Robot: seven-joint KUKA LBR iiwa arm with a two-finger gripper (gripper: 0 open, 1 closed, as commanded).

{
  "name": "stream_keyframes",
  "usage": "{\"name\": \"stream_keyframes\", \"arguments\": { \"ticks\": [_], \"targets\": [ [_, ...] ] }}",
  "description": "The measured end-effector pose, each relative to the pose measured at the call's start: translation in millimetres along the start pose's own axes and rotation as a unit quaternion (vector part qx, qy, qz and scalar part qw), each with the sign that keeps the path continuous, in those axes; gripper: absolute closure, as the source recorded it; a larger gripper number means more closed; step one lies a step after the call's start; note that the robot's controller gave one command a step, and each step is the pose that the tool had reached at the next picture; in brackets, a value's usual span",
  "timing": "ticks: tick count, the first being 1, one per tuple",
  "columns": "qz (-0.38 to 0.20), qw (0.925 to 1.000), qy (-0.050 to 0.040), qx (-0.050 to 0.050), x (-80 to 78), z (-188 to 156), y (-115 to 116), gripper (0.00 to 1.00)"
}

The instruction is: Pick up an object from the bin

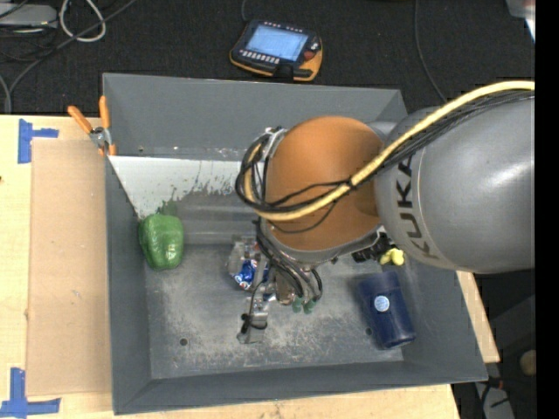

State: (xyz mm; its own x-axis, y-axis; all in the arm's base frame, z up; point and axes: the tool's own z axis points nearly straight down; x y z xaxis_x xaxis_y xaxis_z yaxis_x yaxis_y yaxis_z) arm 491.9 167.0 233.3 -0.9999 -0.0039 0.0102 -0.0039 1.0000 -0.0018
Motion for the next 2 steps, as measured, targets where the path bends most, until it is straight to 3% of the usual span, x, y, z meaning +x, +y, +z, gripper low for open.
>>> {"name": "stream_keyframes", "arguments": {
  "ticks": [1,2],
  "targets": [
    [0.003,1.0,-0.004,-0.001,-1.7,-4.5,-1.5,0.0],
    [0.02,0.9998,-0.0063,-0.002,-90.6,129.6,-36.9,0.0]
  ]
}}
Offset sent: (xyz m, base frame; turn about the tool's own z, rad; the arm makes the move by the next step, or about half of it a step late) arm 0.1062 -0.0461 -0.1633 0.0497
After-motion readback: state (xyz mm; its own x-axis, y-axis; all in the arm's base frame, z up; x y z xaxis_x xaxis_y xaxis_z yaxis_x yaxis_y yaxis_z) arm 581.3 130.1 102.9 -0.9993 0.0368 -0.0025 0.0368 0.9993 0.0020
